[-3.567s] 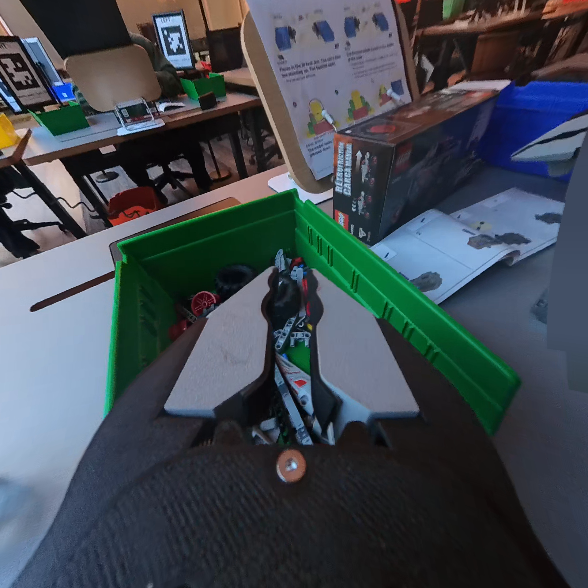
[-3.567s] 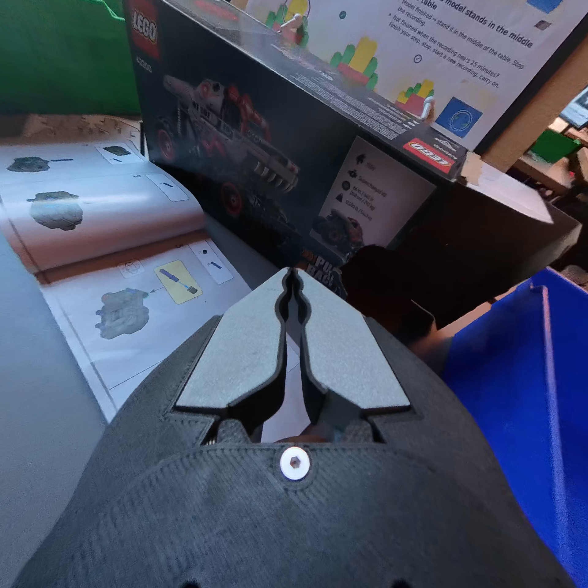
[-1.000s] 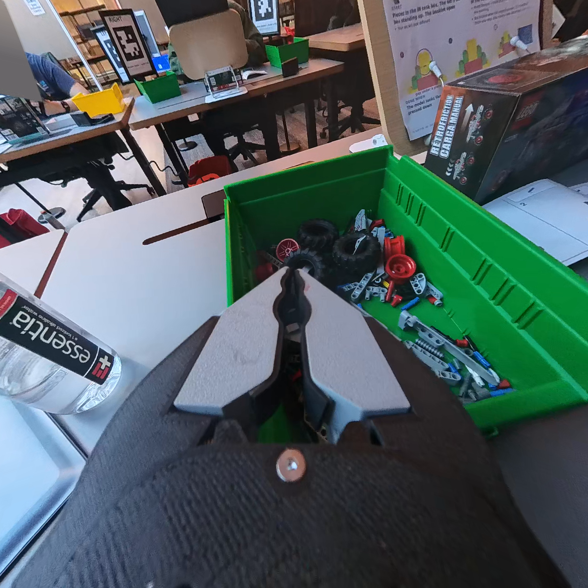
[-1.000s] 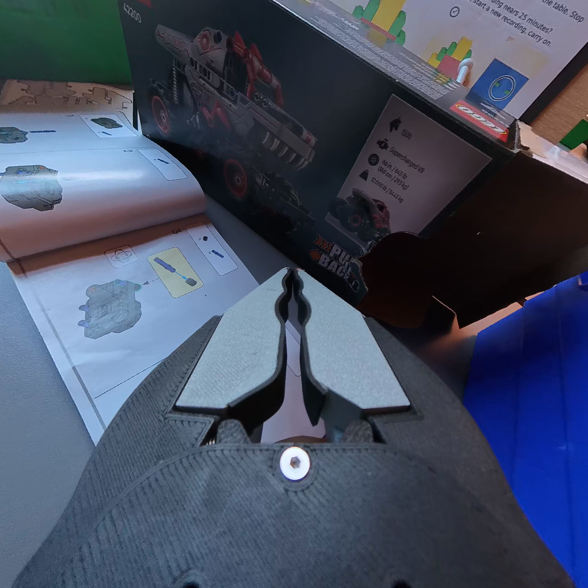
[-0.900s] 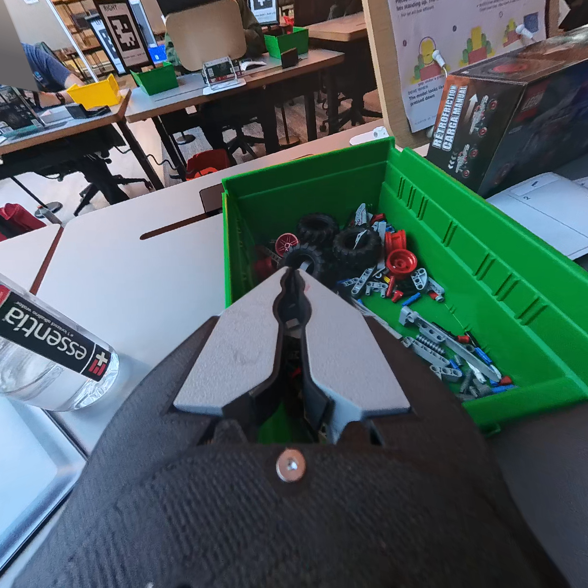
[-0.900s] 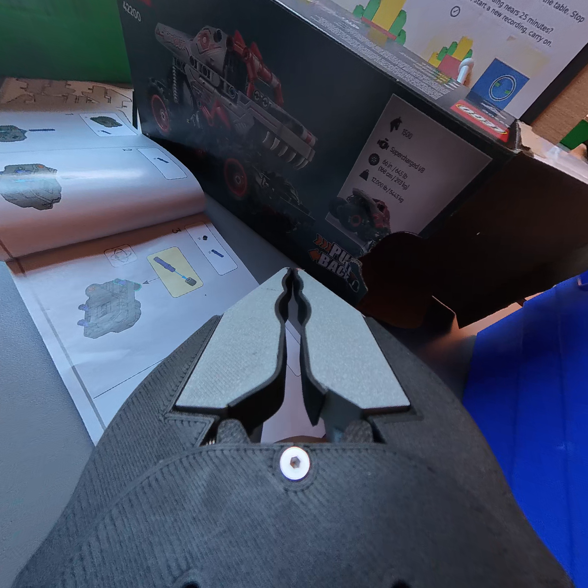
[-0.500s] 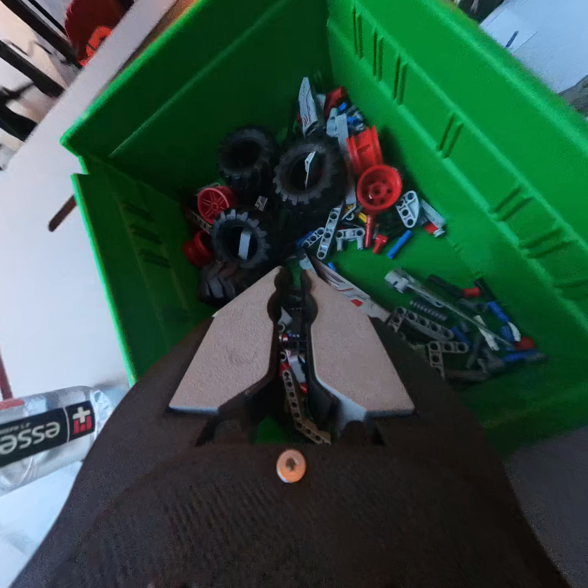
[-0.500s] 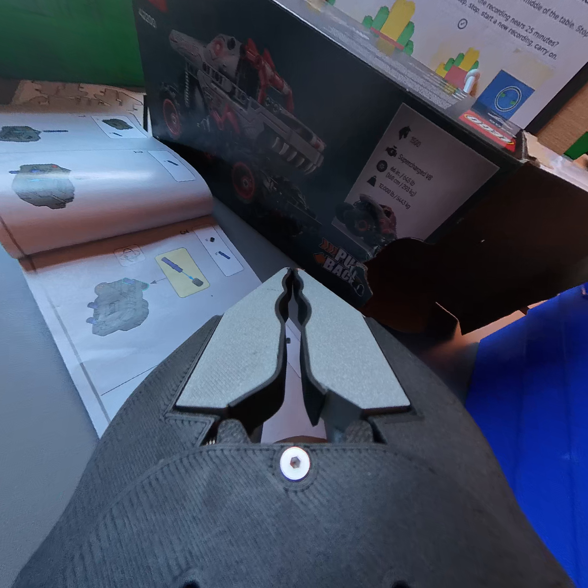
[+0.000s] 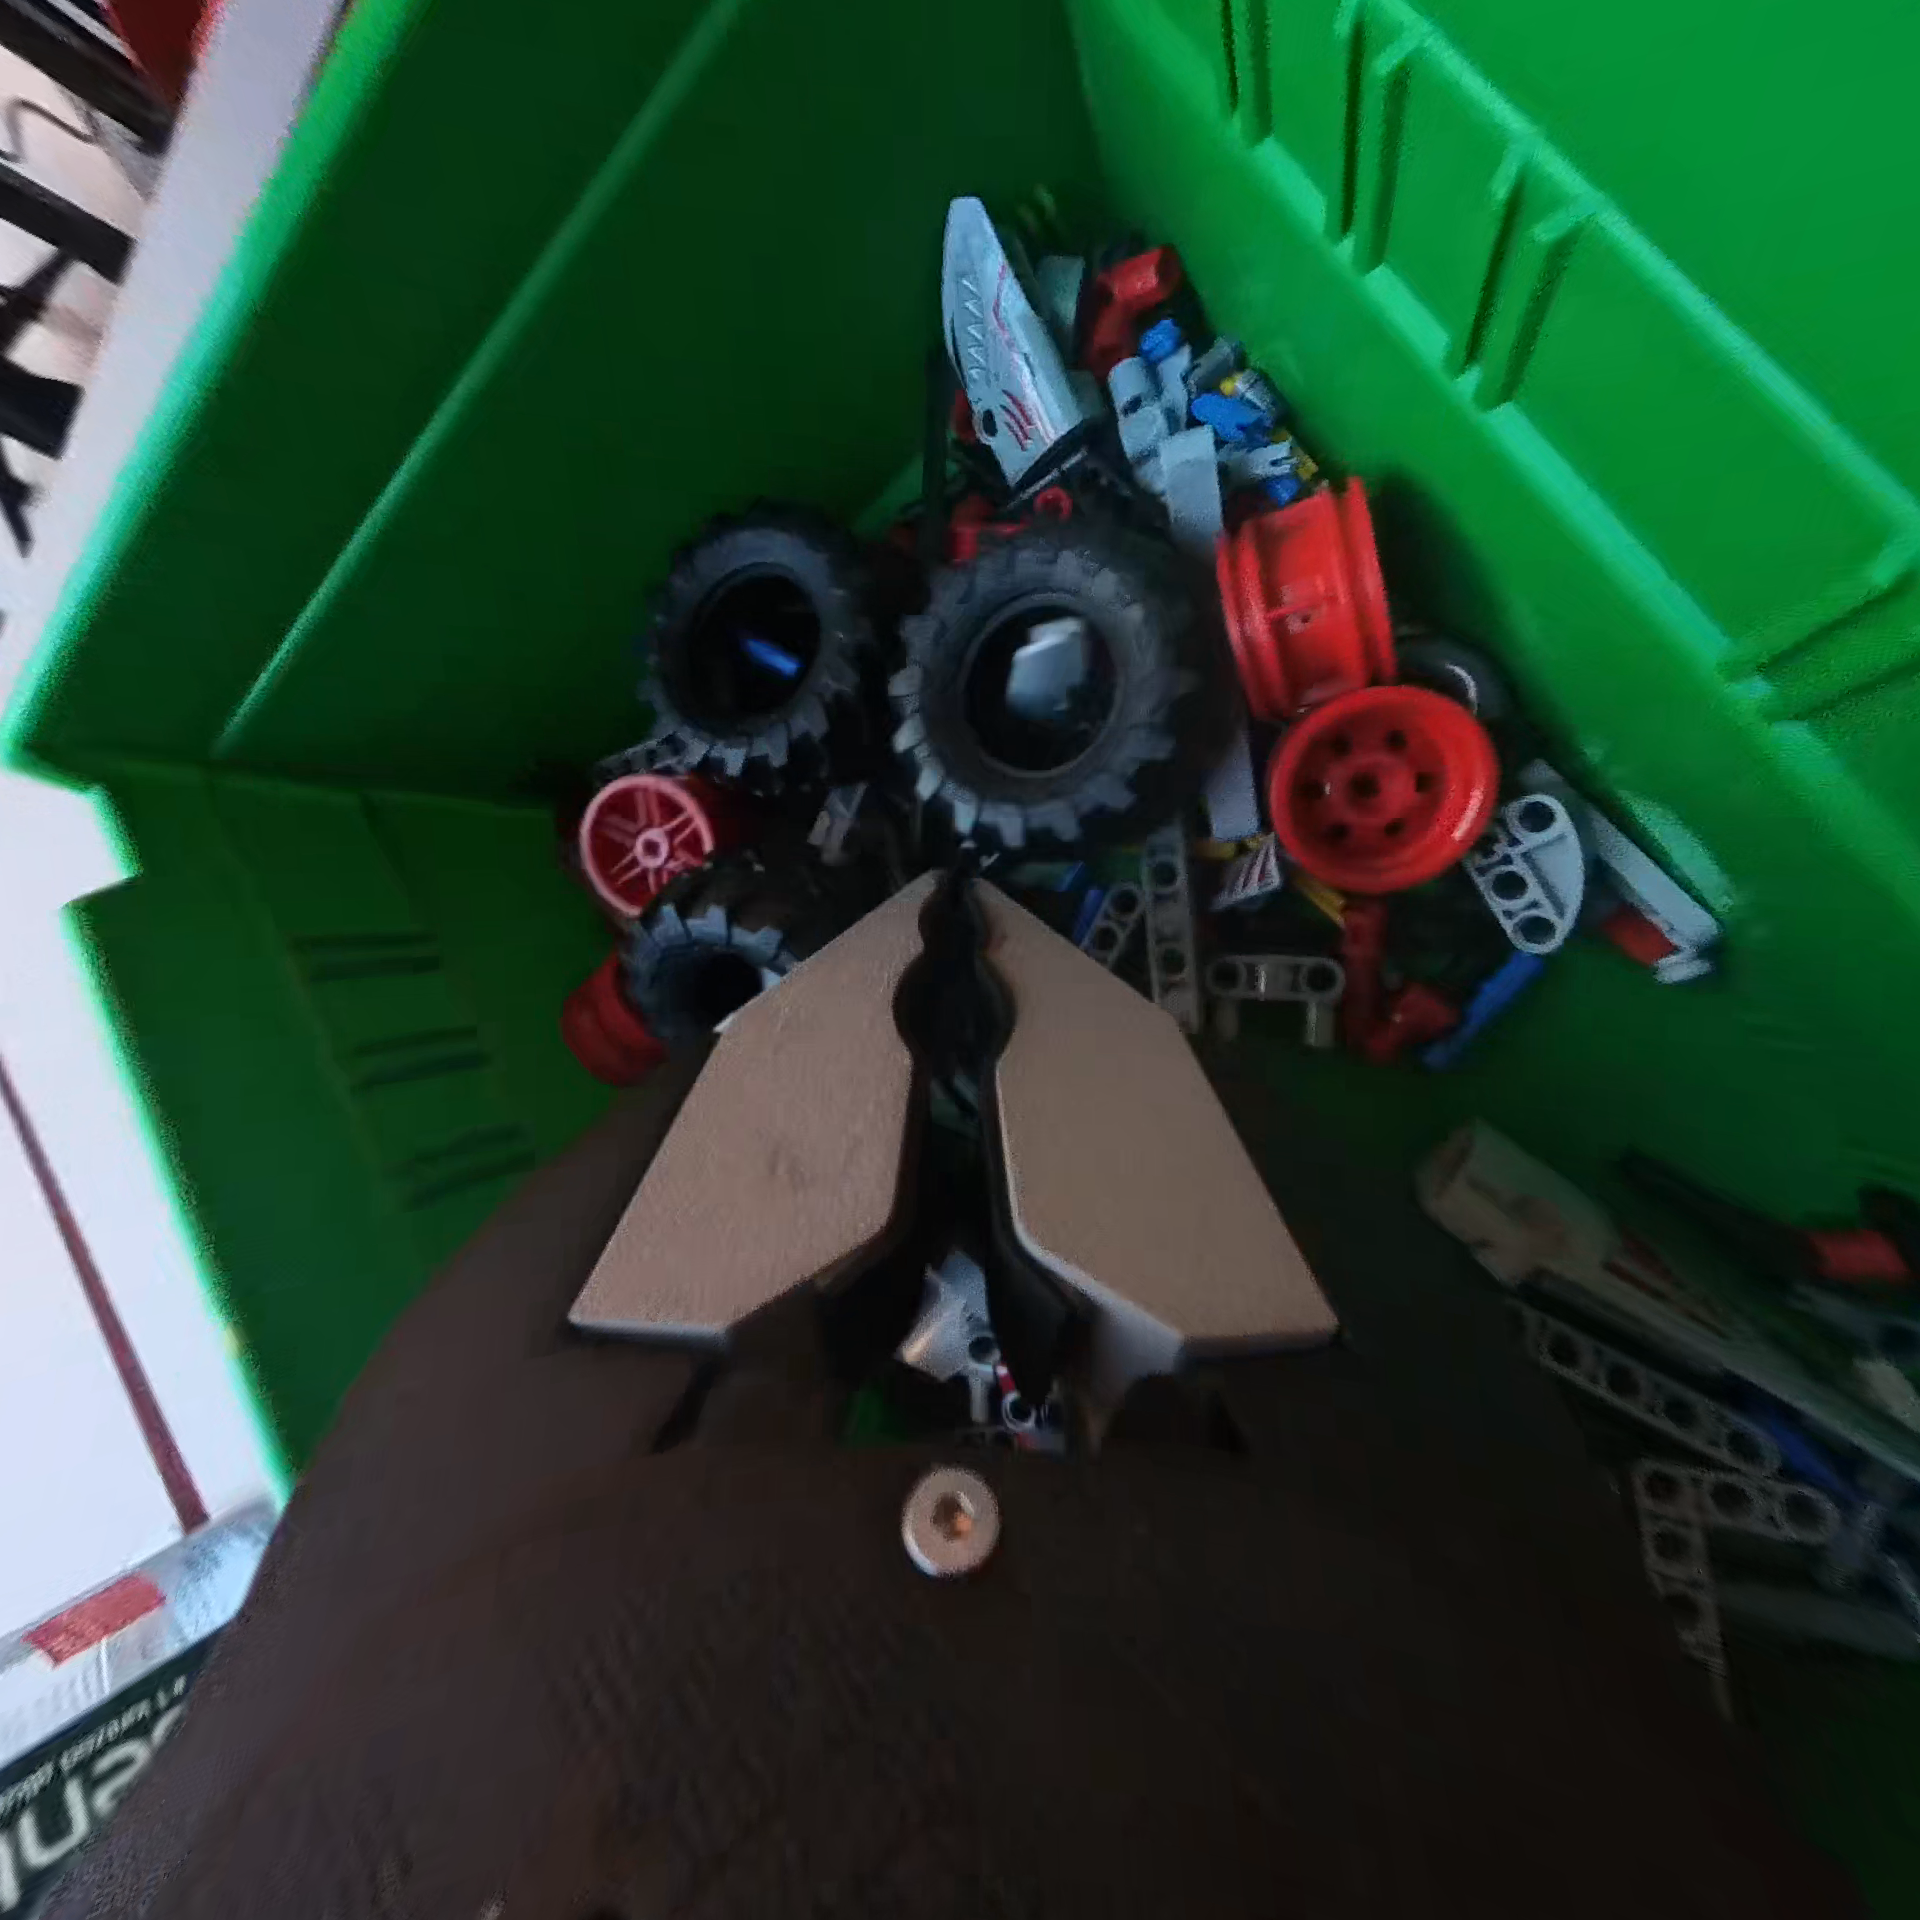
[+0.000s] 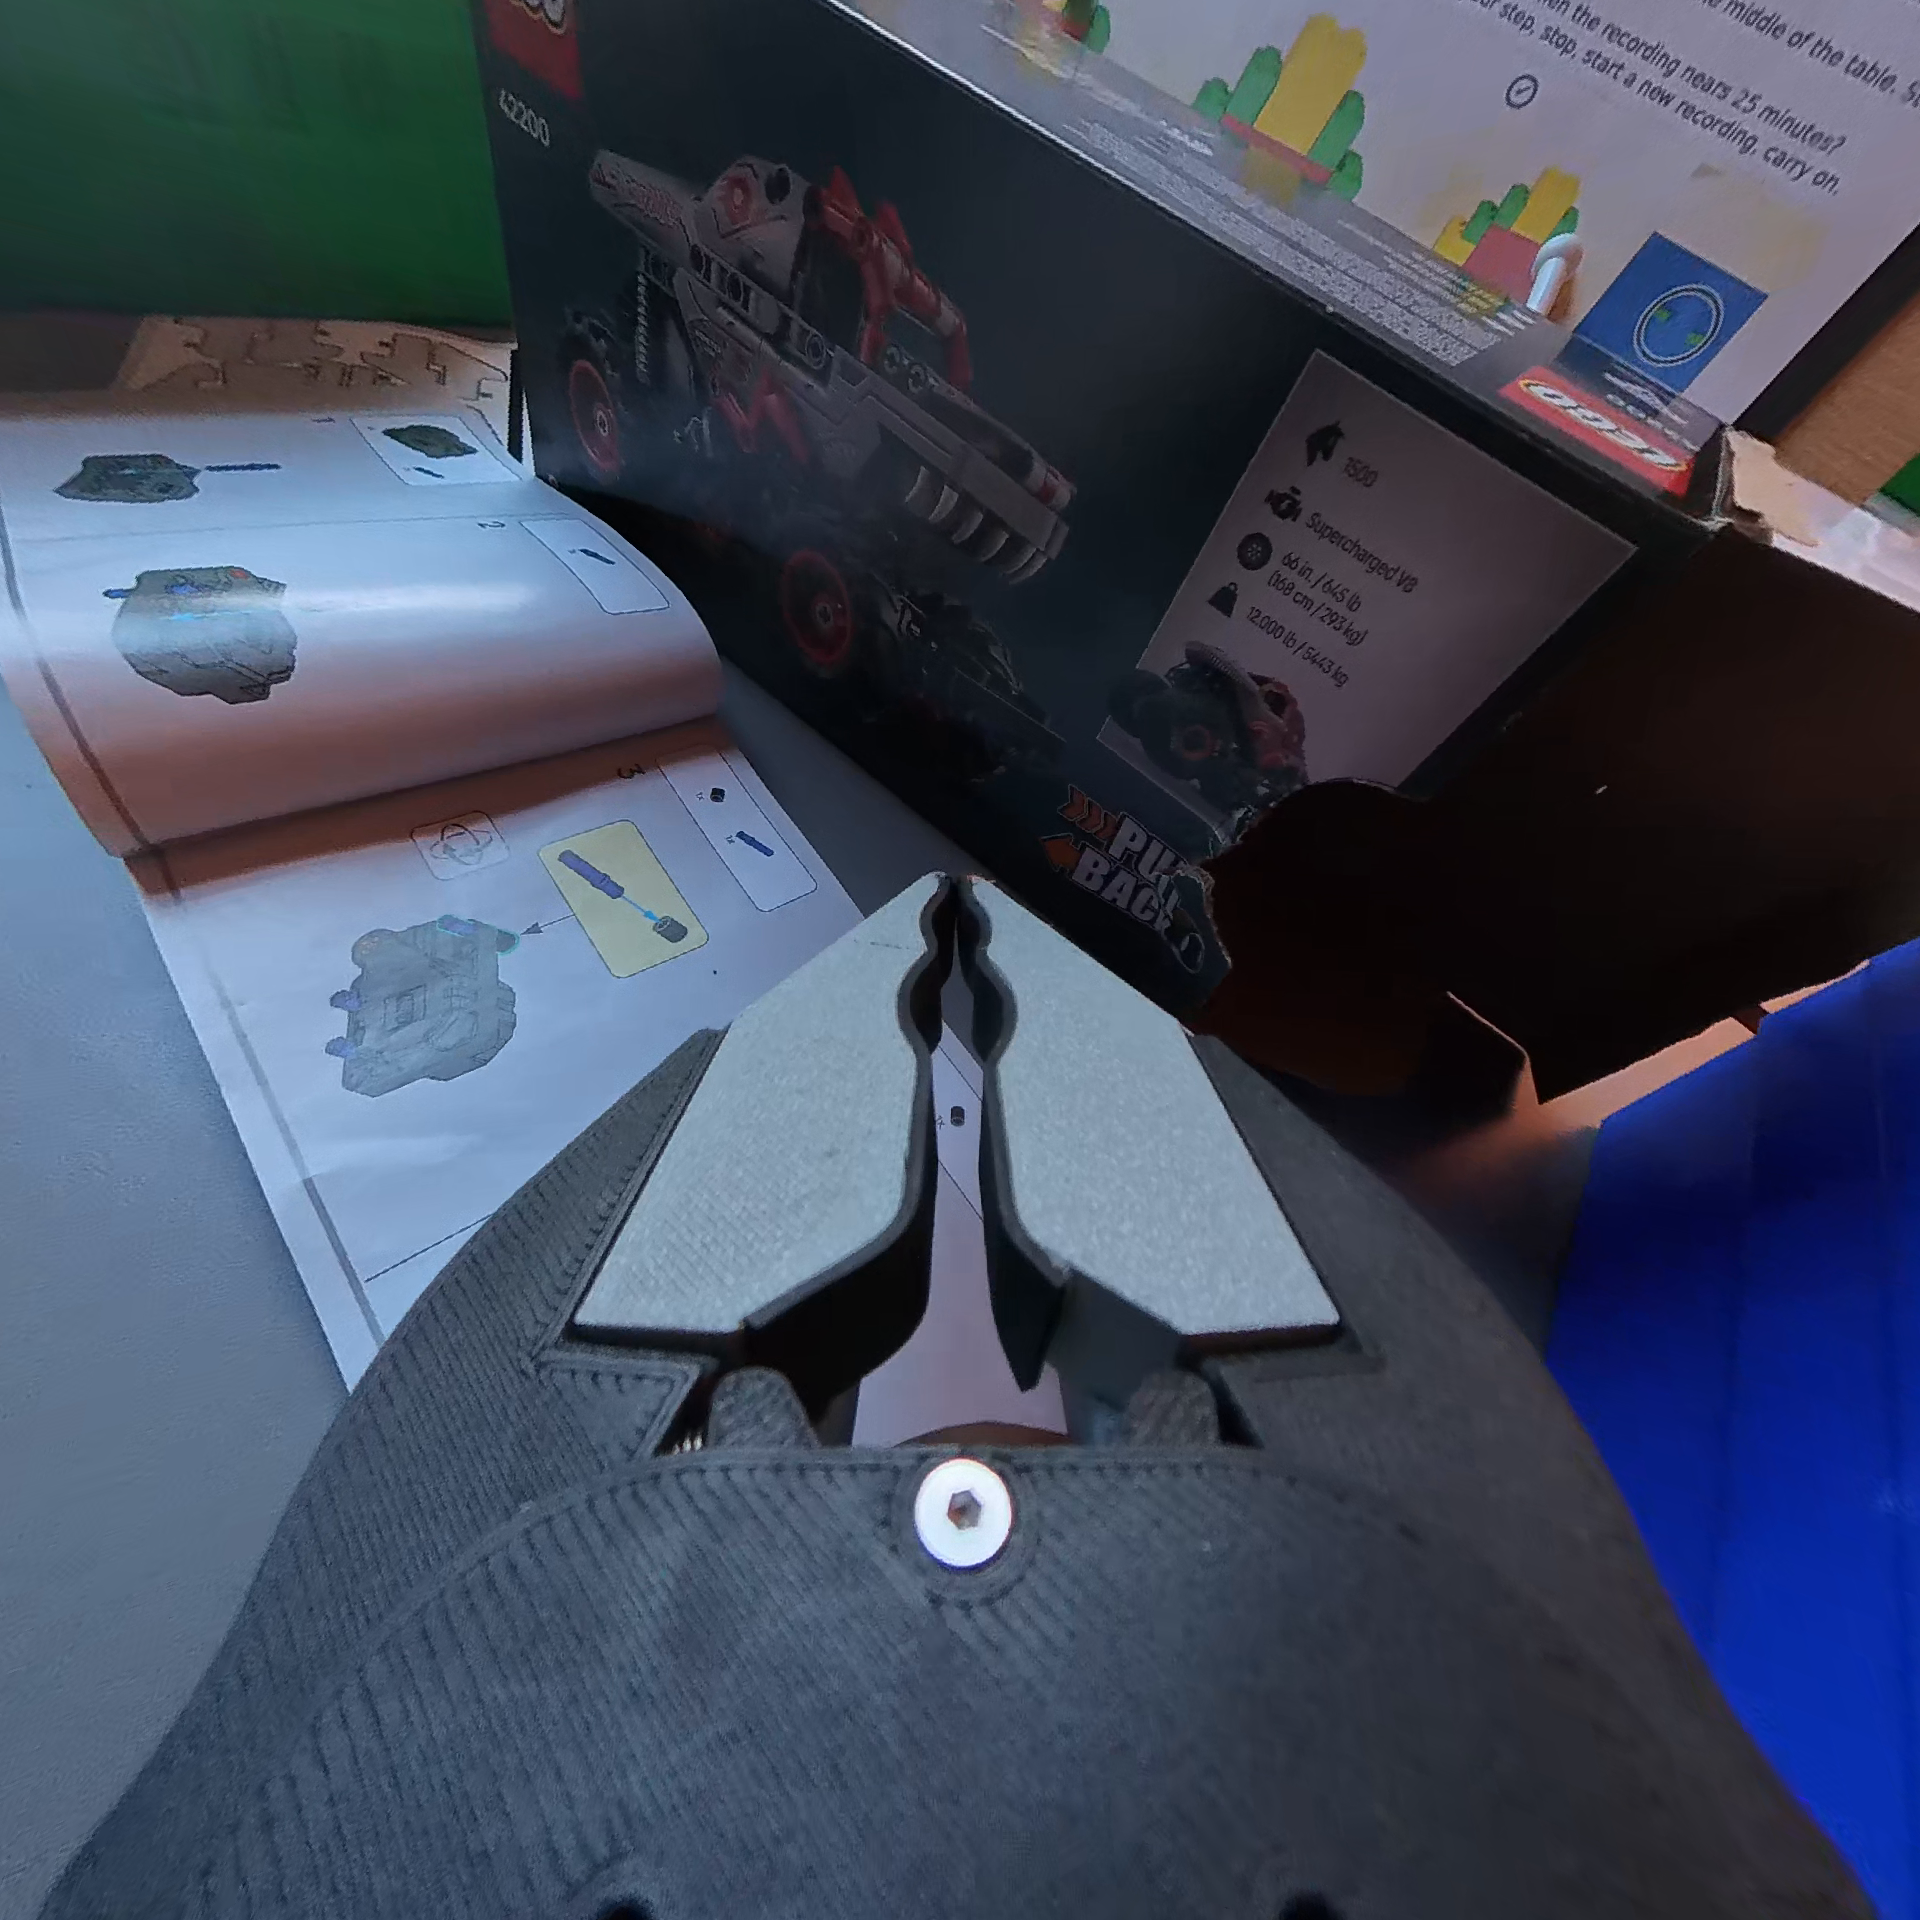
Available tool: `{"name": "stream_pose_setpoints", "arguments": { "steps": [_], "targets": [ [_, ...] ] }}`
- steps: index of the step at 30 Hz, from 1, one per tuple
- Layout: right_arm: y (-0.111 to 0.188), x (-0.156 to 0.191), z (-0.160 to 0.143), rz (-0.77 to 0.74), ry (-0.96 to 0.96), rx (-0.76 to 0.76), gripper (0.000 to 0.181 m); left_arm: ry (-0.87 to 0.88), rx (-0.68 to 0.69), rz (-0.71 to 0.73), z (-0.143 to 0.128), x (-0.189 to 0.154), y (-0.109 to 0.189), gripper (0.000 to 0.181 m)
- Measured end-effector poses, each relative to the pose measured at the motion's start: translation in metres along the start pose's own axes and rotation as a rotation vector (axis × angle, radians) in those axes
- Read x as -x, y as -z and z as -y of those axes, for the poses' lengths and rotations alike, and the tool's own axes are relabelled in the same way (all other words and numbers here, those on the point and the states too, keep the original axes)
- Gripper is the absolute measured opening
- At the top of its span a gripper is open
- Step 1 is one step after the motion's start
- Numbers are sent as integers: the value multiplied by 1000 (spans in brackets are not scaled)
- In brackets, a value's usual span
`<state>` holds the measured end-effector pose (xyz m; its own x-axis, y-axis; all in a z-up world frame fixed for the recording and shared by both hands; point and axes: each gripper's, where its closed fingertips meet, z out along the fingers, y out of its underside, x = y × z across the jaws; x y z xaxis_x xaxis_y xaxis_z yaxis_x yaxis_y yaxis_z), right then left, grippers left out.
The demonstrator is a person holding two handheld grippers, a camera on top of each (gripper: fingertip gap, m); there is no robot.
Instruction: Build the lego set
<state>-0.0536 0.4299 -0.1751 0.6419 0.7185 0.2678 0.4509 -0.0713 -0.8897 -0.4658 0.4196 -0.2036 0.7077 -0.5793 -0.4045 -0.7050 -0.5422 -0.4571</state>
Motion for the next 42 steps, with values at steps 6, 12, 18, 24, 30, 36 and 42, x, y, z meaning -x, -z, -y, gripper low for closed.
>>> {"name": "stream_pose_setpoints", "arguments": {
  "steps": [6, 12, 18, 24, 30, 36, 42],
  "targets": [
    [-2, -5, -2, -14, -11, 12, 0, 120, -143, -146, 8, -14, 22, 2],
    [-3, -5, -3, -24, 7, 19, 0, 59, -151, -505, 9, -77, 29, 16],
    [-3, -4, -3, -26, 15, 25, 0, -14, 14, -103, -16, -29, 2, 0],
    [-4, -4, -4, -27, 16, 34, 0, 33, -33, -118, -11, -24, 8, 0],
    [-4, -5, -5, -31, 21, 37, 0, 60, -268, -363, 27, -56, 37, 5],
    [-5, -5, -5, -33, 27, 39, 0, 44, -184, -426, 17, -76, 23, 9],
    [-5, -5, -5, -31, 20, 41, 0, 82, -123, -333, 7, -56, 22, 3]
  ]
}}
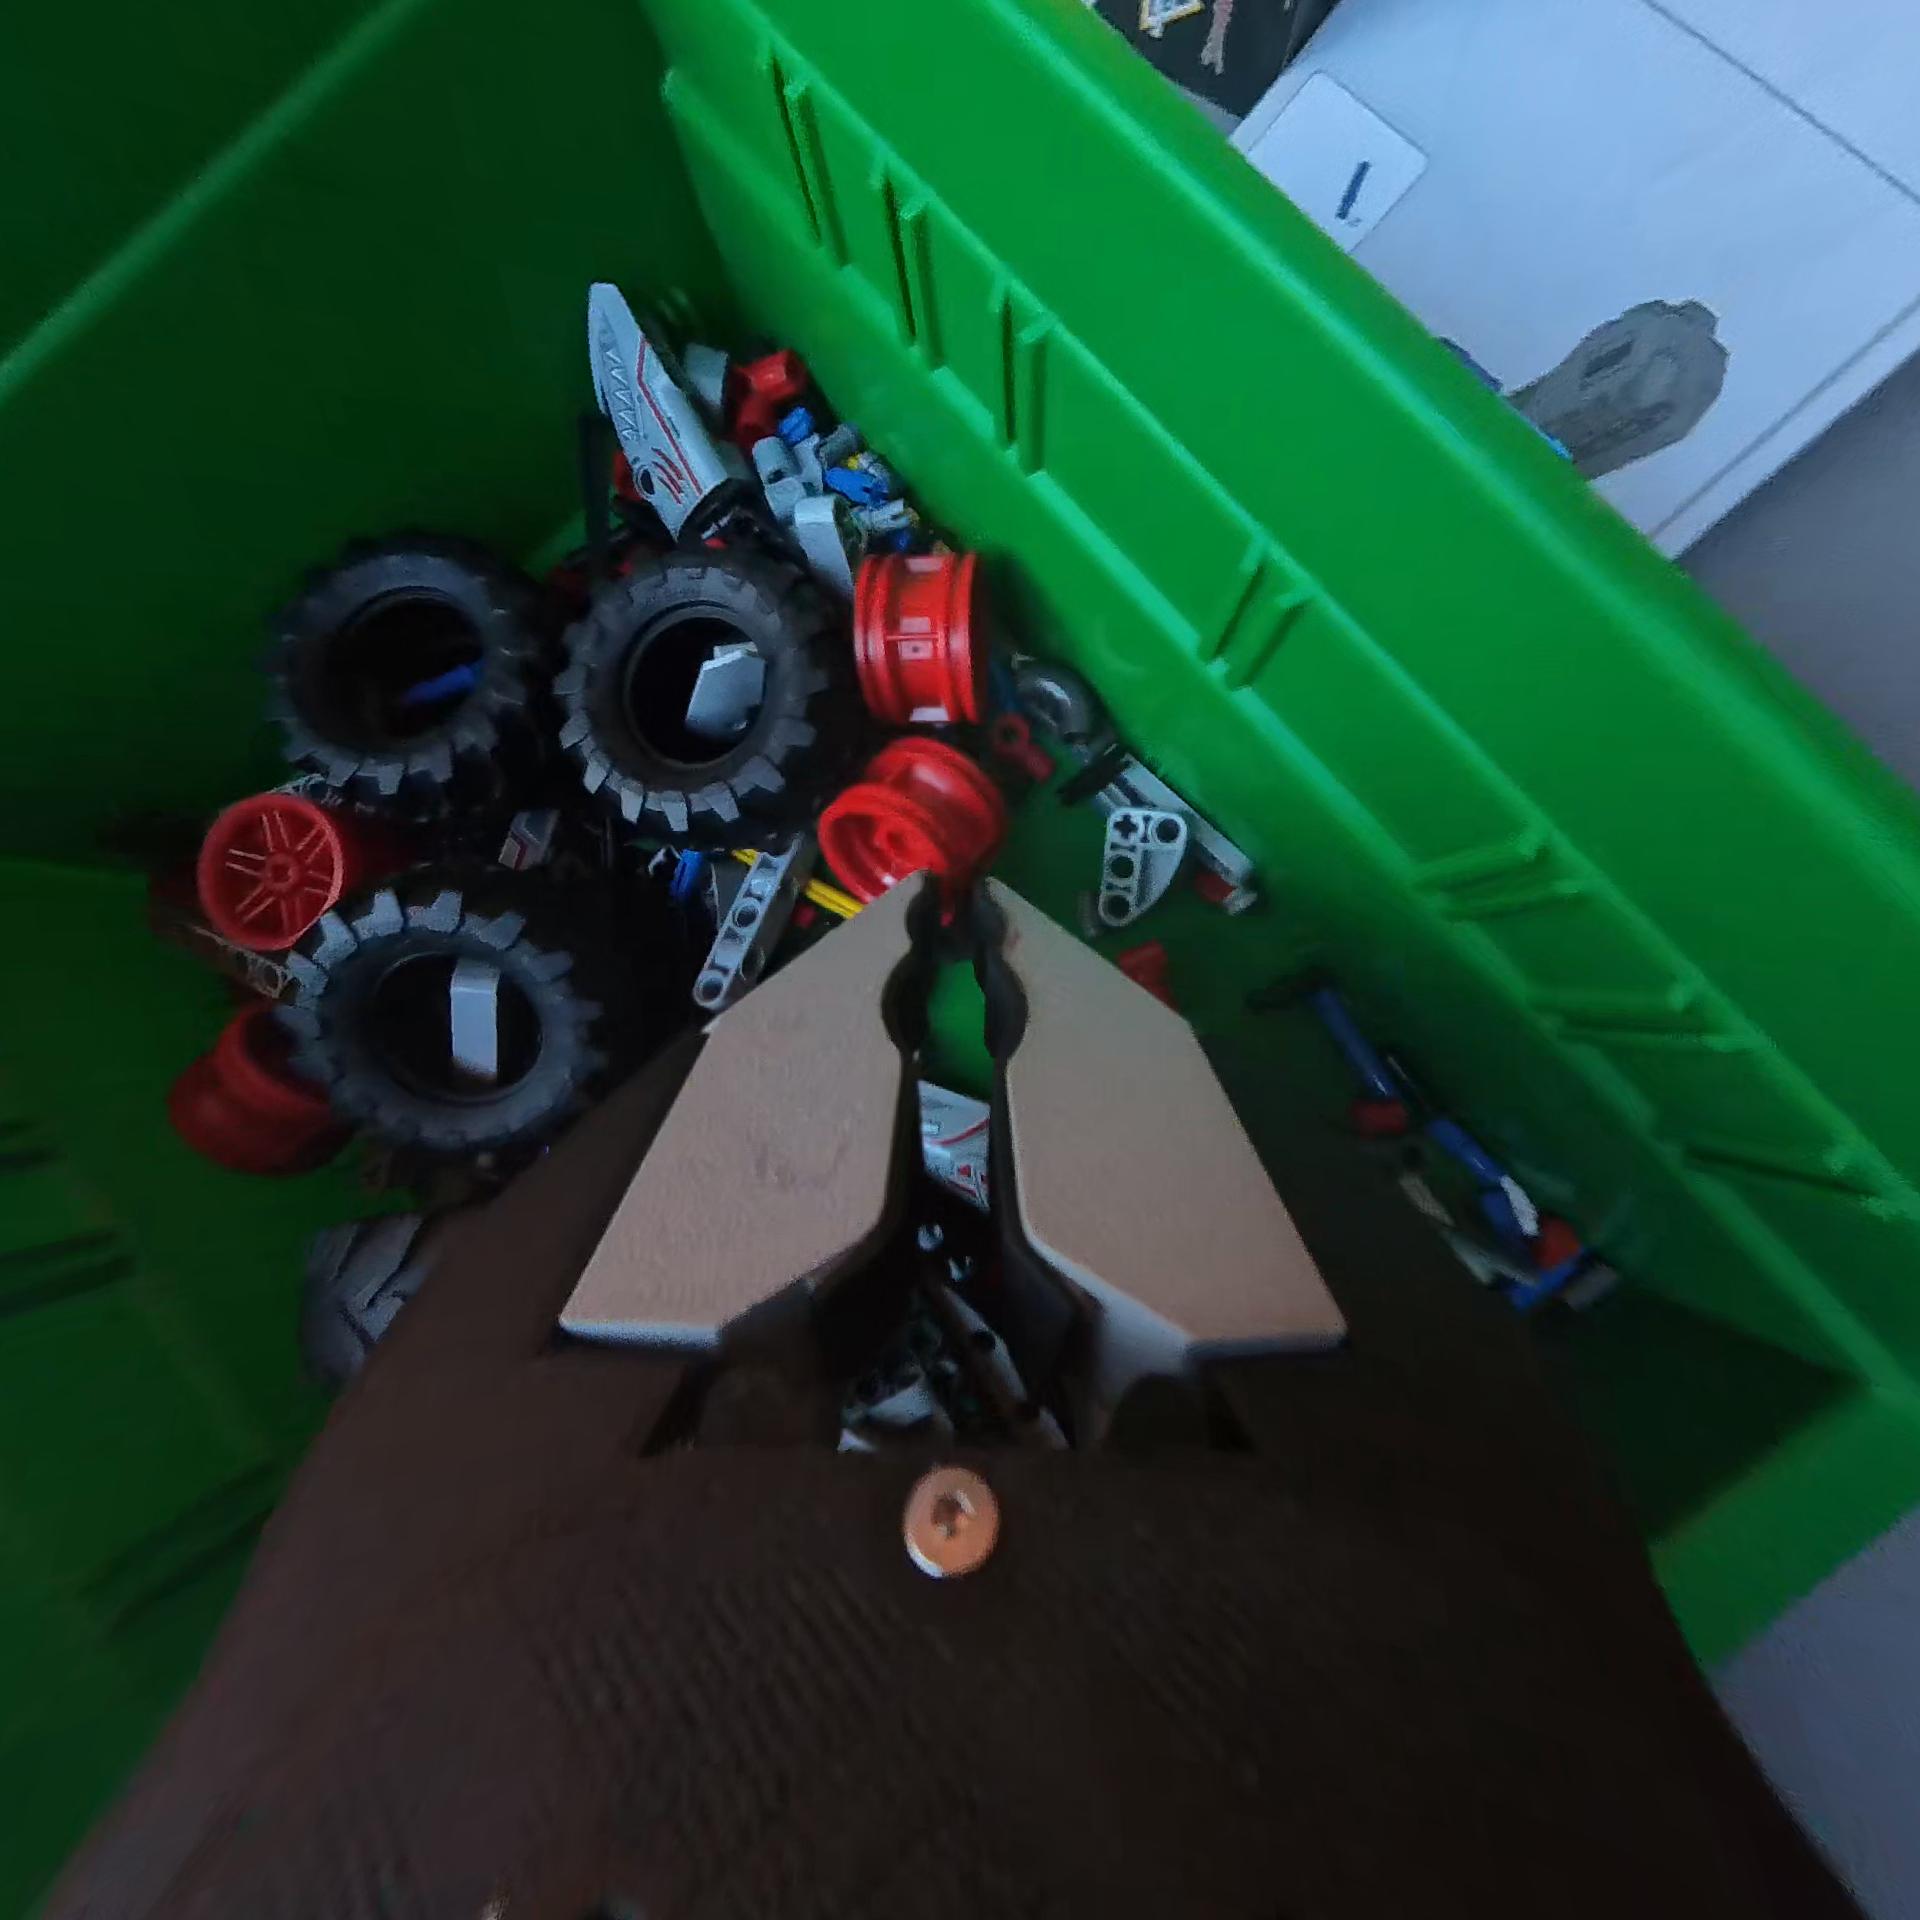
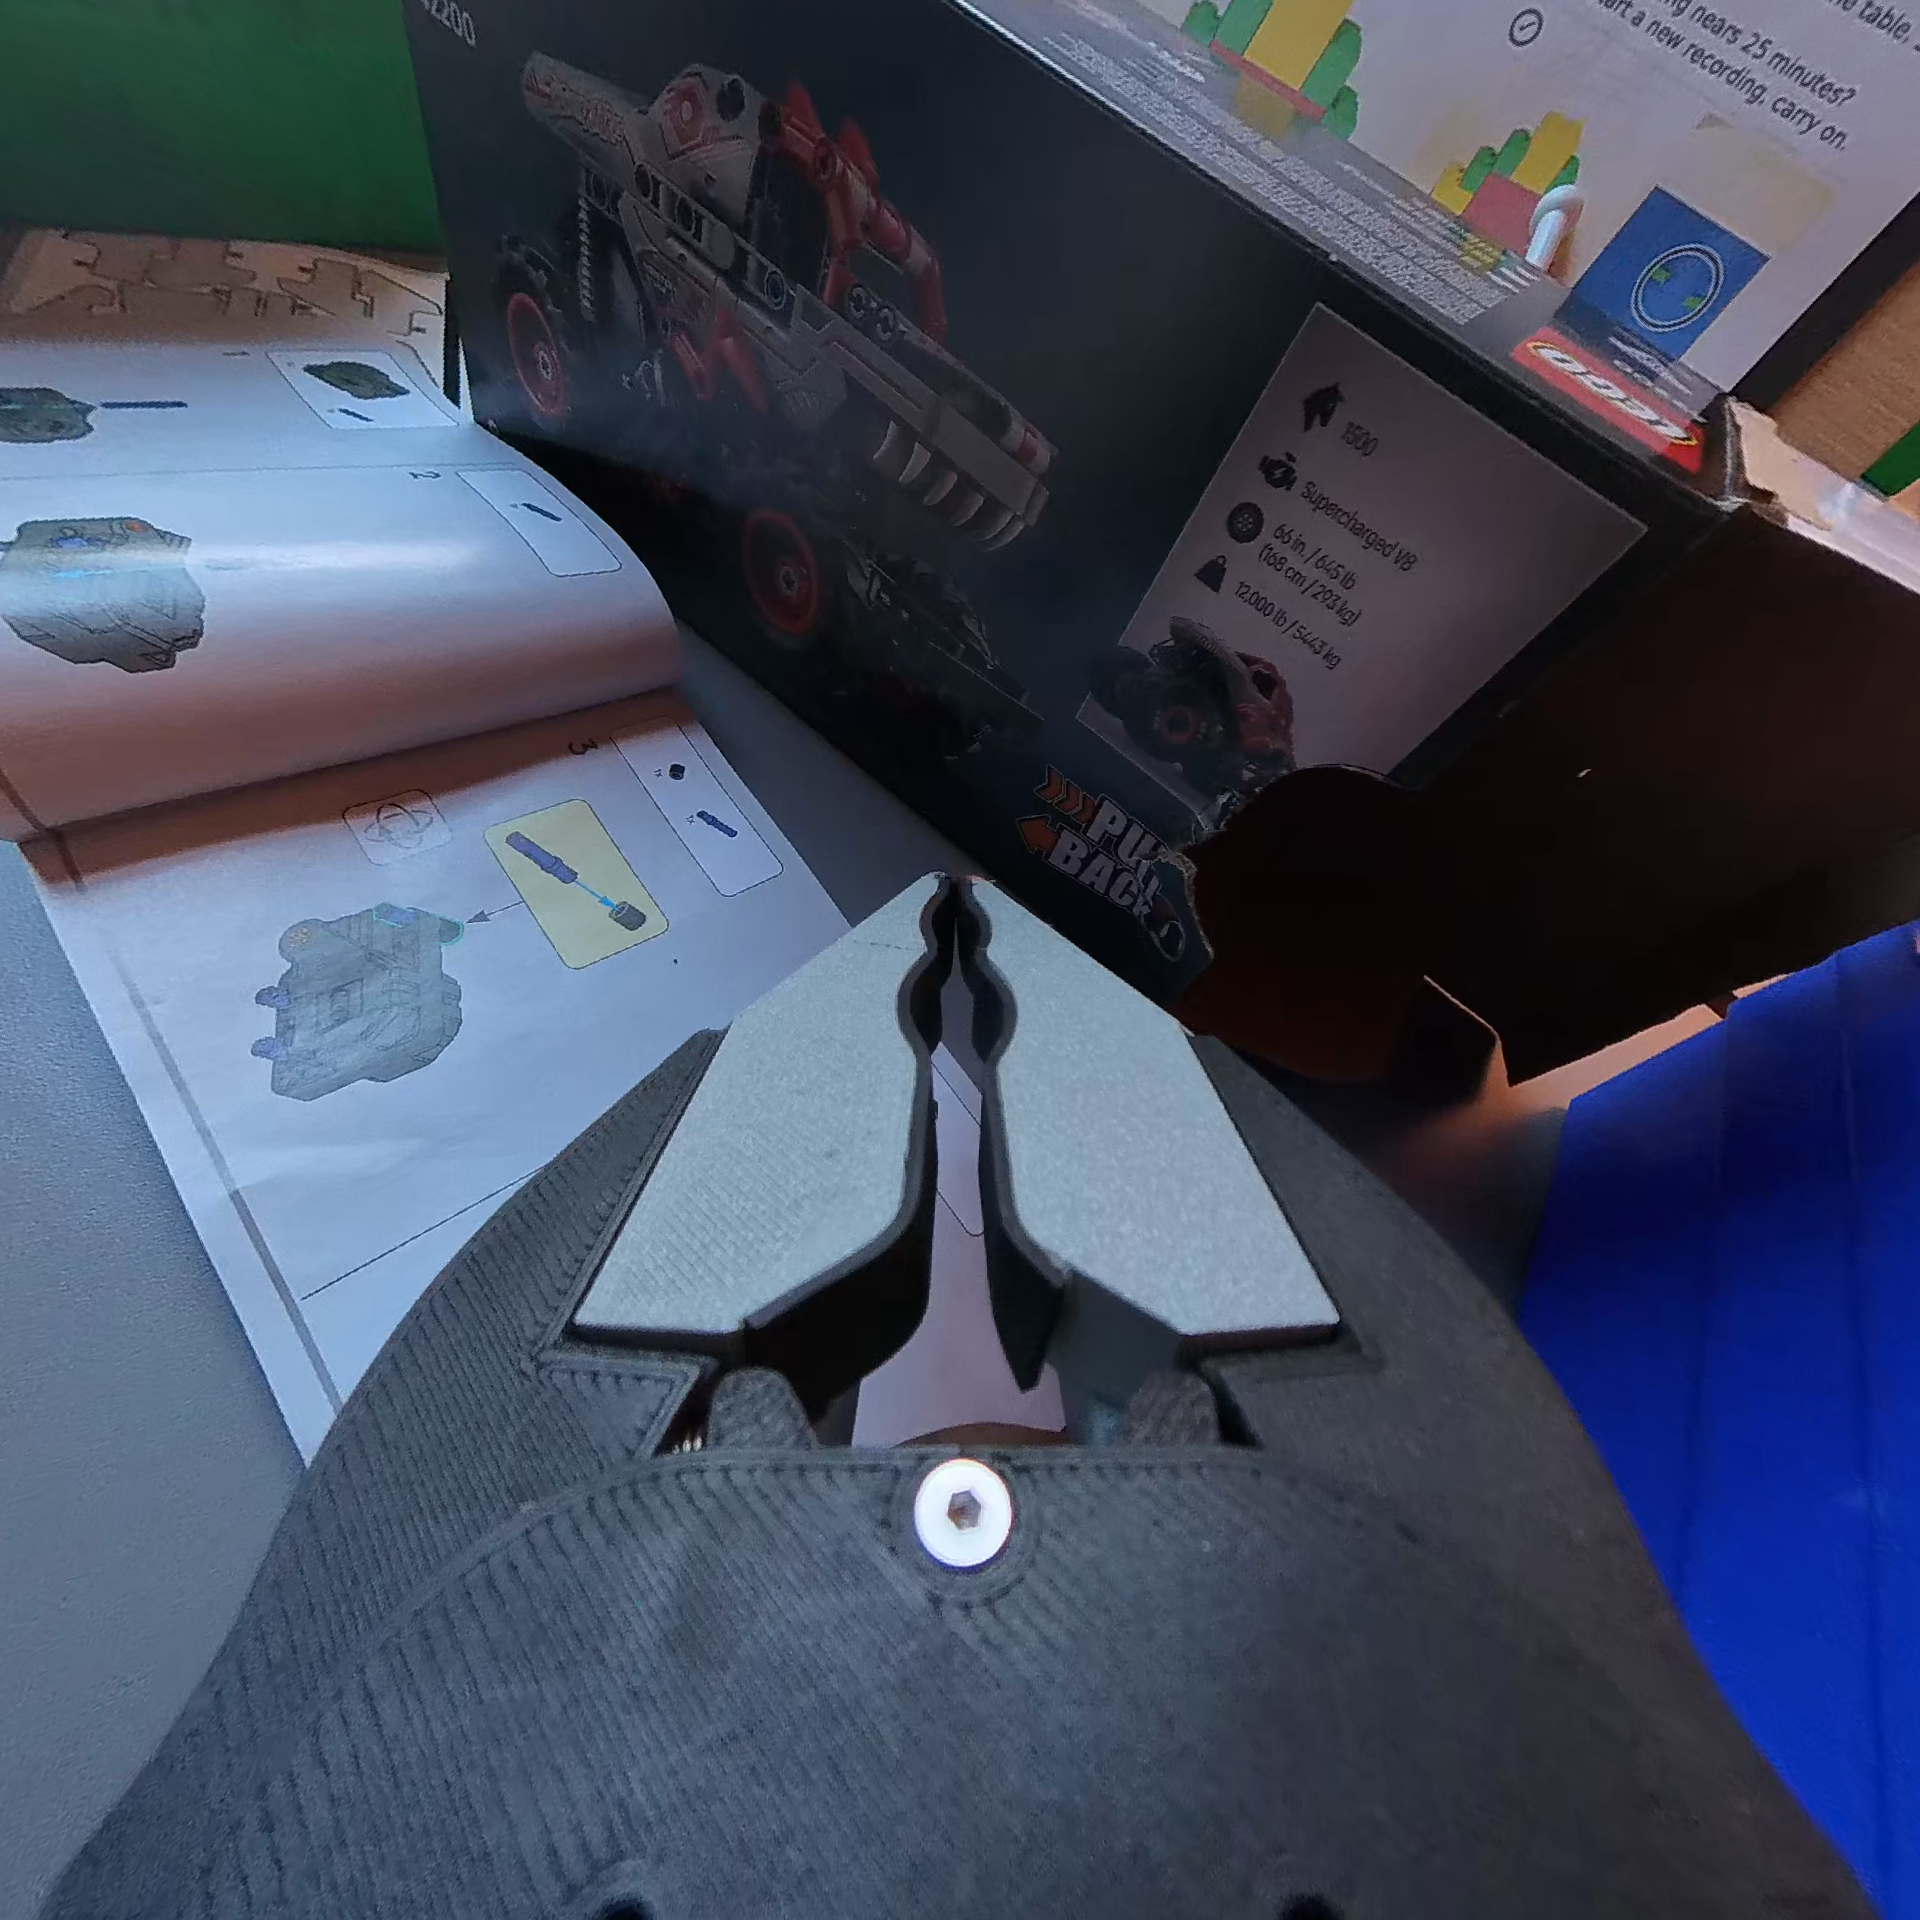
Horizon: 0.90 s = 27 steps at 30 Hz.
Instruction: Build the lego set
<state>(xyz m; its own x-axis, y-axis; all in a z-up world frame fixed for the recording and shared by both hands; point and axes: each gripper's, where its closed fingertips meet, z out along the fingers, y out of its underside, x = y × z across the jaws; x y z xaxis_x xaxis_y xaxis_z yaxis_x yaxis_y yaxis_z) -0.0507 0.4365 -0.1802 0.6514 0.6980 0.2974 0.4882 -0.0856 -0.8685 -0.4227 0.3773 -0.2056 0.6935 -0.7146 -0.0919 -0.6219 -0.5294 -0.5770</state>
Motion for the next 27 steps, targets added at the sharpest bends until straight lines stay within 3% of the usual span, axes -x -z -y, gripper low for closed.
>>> {"name": "stream_pose_setpoints", "arguments": {
  "steps": [5, 9, 12, 16, 20, 22, 24, 27],
  "targets": [
    [-1, -1, -1, -3, -2, 7, 0, -25, -91, -206, 10, -24, 27, 0],
    [-1, -1, -1, -2, -5, 11, 0, -81, 77, -429, -25, -65, 33, 4],
    [-1, -1, -1, -1, -11, 11, 0, -120, 172, -316, -42, -53, 16, 0],
    [-1, -2, -1, -3, -11, 7, 0, -117, 158, 48, -33, 9, 10, 0],
    [-1, -1, -1, -1, -7, 9, 0, -9, 0, 7, -10, 15, 30, 0],
    [-1, -1, -1, 1, -8, 8, 0, 3, -15, -40, -10, 10, 41, 0],
    [-1, -1, -1, 3, -11, 9, 0, 1, 26, -111, -20, -3, 45, 0],
    [-1, -1, -2, 4, -10, 11, 0, -68, 212, -190, -51, -25, 37, 0]
  ]
}}
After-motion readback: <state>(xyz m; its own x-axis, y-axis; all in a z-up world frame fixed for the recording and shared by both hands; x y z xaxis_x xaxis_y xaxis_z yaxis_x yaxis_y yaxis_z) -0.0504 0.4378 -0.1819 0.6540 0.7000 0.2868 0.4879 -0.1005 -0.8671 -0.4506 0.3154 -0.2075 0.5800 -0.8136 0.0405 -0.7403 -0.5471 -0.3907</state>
